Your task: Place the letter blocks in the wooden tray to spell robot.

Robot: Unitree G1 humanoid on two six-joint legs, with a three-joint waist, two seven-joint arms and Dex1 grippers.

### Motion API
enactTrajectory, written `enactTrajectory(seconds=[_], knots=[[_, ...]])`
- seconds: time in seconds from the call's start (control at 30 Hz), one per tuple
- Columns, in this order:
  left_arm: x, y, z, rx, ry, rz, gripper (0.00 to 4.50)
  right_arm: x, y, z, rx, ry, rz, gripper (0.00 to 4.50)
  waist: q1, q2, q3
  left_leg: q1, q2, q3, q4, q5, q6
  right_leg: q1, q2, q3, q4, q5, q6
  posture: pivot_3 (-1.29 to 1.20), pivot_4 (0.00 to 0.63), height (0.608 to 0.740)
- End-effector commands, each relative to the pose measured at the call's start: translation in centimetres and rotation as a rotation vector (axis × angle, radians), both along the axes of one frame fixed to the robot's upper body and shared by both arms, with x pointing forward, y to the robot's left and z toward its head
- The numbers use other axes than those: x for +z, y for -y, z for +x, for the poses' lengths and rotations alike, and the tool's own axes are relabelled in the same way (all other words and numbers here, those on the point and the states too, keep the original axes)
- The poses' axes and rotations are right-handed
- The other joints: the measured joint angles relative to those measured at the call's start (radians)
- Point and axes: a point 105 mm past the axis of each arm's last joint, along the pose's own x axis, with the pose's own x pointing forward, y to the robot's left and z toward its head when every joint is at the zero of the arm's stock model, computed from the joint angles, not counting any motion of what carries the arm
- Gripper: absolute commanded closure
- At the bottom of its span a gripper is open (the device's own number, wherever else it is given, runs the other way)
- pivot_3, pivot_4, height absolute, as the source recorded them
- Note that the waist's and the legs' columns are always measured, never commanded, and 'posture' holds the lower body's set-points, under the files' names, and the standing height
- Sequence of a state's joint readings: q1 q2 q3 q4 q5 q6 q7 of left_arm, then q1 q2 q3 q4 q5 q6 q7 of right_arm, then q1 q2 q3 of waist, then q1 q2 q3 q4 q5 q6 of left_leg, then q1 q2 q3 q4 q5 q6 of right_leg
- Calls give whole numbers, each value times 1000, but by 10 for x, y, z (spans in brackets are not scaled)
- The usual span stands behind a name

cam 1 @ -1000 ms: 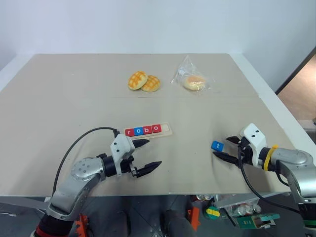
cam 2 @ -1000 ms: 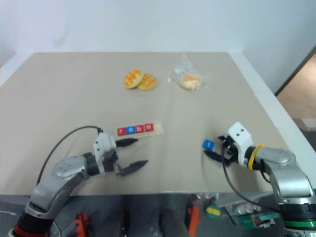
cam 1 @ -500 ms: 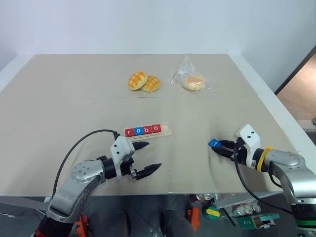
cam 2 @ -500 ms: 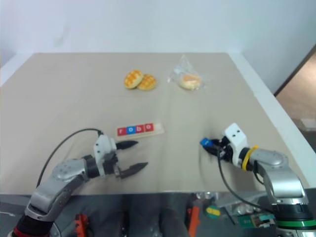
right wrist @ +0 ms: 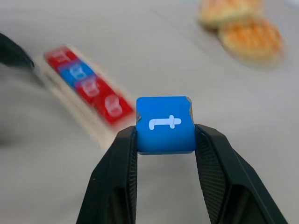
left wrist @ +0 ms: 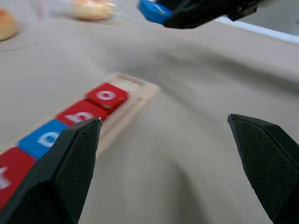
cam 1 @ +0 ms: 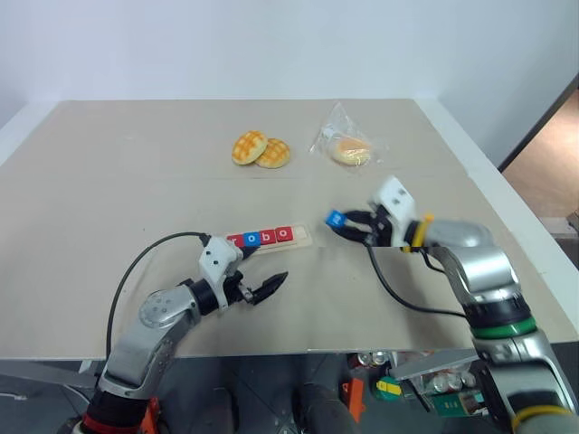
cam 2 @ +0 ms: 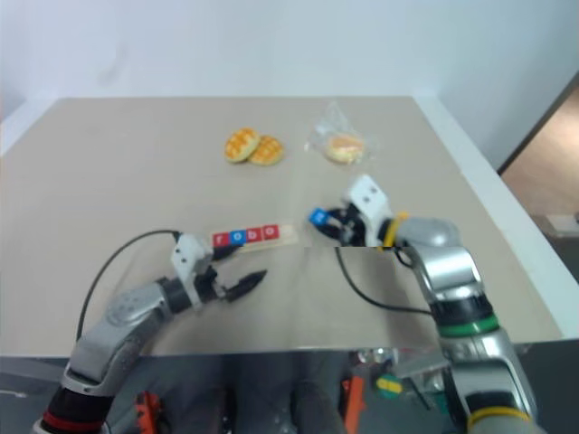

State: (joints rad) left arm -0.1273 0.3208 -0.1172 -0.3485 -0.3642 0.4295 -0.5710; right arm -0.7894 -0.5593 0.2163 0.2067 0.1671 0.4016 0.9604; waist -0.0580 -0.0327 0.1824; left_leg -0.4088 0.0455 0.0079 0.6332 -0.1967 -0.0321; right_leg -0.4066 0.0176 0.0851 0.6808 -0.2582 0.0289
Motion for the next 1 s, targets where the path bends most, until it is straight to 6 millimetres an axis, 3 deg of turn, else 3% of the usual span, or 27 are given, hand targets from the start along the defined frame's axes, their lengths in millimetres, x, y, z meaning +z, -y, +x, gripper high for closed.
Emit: enactTrajectory(seconds=[0.03,0.37,1.0], knots=[[10,-3,-2,35,29,-19,0,-17,0,12,105,-2,-125,3321,9,0,0,0,0,-1,0,0,0,0,0,-1,0,-1,0,0,150,740],[7,-9,-8,95,18,-29,0,-23,-4,28,220,0,-252,3321,11,0,0,-8,-3,-3,0,-3,0,-4,-5,-3,-1,0,-5,0,150,740],[7,-11,-7,118,12,-34,0,-30,-19,20,344,-5,-277,3321,10,0,0,-6,-2,-5,1,-2,-1,-2,-4,-5,0,1,-6,0,150,740]])
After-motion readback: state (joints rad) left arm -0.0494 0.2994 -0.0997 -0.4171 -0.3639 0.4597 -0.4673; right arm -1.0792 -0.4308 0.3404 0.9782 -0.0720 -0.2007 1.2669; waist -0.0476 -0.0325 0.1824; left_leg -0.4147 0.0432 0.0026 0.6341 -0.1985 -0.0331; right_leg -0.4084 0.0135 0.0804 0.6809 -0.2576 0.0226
